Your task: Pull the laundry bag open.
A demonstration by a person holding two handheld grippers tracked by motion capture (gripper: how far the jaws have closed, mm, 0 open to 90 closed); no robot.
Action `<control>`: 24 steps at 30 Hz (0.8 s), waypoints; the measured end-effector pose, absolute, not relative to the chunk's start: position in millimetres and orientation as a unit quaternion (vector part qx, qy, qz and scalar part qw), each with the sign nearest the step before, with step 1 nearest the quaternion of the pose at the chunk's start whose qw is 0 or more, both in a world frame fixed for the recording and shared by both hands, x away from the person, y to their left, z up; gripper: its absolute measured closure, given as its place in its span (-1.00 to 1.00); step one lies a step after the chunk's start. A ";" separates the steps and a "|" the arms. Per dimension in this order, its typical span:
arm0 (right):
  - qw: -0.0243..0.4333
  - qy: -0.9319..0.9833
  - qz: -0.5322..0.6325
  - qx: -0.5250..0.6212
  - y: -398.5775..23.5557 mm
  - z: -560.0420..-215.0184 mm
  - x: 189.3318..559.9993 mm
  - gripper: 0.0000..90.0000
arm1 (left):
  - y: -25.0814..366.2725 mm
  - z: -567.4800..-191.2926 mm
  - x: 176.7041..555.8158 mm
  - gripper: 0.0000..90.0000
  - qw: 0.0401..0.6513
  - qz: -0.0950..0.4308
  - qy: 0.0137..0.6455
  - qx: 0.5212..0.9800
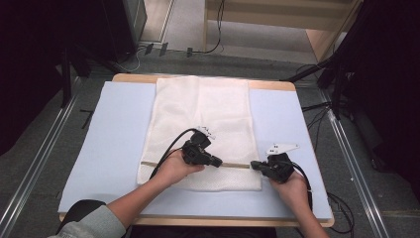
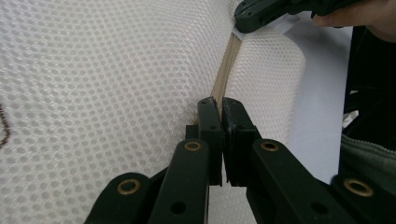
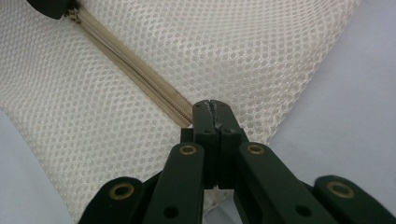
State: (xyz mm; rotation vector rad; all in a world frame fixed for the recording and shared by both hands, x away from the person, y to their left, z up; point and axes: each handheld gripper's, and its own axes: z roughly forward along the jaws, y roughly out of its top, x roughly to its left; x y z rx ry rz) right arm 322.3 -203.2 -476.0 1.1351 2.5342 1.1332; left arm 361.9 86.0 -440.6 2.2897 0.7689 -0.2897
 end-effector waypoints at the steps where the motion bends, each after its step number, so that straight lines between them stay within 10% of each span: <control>1: 0.071 0.843 0.377 0.378 -203.2 -476.0 322.3 1.00 | 86.0 -440.6 361.9 0.97 0.347 -0.112 0.296 0.883; 24: 0.071 0.841 0.380 0.378 -204.5 -476.6 322.7 1.00 | 137.8 -430.3 359.5 0.97 0.356 -0.125 0.311 0.872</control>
